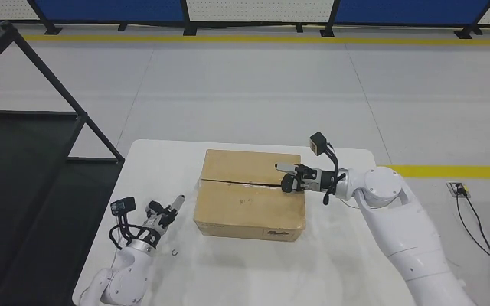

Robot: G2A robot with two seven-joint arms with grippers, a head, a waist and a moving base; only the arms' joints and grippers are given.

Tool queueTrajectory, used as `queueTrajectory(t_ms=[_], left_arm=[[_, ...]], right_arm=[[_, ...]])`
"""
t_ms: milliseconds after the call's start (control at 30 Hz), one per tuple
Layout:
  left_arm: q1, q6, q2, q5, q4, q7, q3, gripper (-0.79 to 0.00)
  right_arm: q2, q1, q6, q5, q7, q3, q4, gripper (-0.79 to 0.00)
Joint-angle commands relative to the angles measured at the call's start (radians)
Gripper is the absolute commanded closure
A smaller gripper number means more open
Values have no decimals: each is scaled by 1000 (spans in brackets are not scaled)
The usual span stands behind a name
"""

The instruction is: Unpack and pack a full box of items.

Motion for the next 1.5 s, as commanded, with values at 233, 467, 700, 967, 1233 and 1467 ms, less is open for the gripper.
queueTrajectory(t_ms=[233,467,700,967,1233,1467], left_arm=[[-13,56,1,64,26,37,15,-785],[-96,157,1,436,129,103,104,-785],[-162,82,8,728,241,167,163,-785],[-250,69,-4,807,350,195,214,-785],[-351,75,-28,819,470,215,278,-785],[-416,143,-53,783,552,230,306,-785]], right_arm=[[0,0,0,0,0,0,0,-785],[0,0,0,0,0,0,0,-785],[0,0,0,0,0,0,0,-785],[0,0,0,0,0,0,0,-785],[0,0,0,0,0,0,0,-785],[0,0,0,0,0,0,0,-785]])
